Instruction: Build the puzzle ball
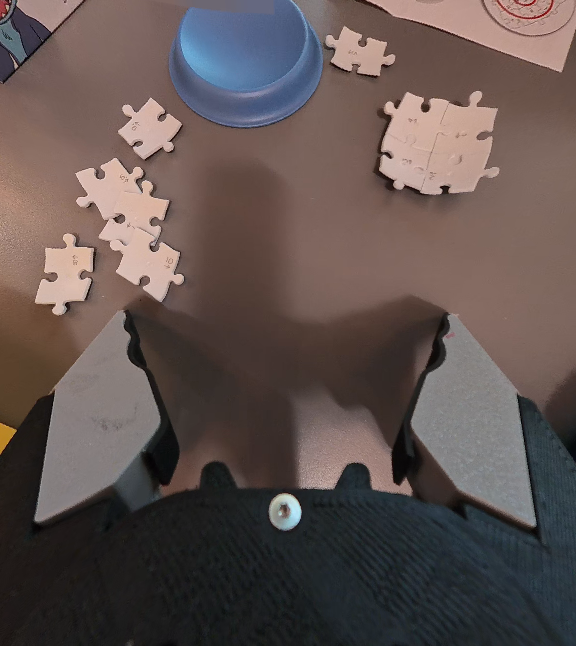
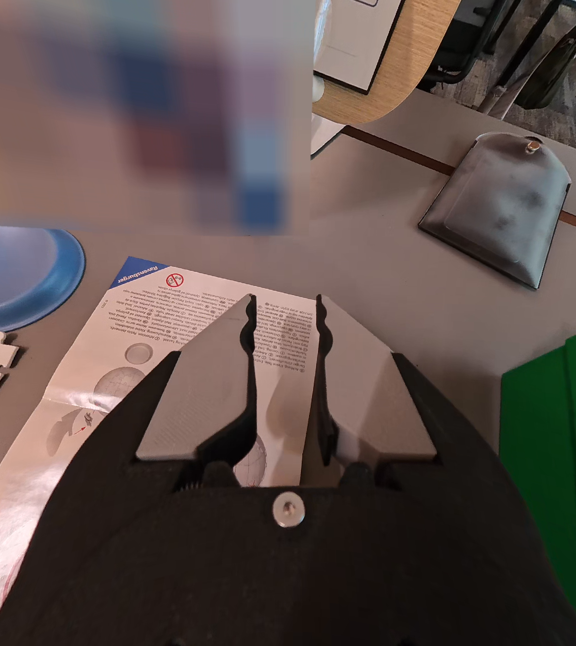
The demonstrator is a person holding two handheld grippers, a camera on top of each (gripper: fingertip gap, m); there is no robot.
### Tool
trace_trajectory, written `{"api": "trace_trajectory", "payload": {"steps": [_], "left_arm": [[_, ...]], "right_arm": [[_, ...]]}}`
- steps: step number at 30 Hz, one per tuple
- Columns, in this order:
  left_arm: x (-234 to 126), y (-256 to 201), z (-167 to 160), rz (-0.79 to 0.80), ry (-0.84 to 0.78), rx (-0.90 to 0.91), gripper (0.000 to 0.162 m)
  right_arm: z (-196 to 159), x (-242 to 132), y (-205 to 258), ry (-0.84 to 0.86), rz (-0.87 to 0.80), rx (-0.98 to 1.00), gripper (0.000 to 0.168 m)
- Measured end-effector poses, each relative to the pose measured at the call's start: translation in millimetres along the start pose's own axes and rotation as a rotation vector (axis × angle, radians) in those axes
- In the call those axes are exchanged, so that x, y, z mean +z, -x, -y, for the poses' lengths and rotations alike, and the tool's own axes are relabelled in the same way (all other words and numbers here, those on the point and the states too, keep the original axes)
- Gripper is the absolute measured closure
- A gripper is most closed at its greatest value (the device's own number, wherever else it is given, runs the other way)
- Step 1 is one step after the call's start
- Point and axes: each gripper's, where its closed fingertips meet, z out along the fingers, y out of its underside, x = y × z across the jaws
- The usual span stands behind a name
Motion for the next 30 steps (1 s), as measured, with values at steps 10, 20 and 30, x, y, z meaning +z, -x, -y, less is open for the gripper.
{"api": "trace_trajectory", "payload": {"steps": [10,20,30], "left_arm": [[0.0,0.0,0.0,0.000,0.000,0.000,0.003],[0.0,0.0,0.0,0.000,0.000,0.000,0.003],[-0.1,0.0,-0.1,0.000,0.000,0.000,0.003]], "right_arm": [[0.3,0.8,0.4,-0.005,0.007,0.009,0.137],[1.0,1.1,1.3,-0.008,0.011,0.005,0.137],[2.4,1.3,9.0,-0.009,0.014,-0.036,0.137]]}}
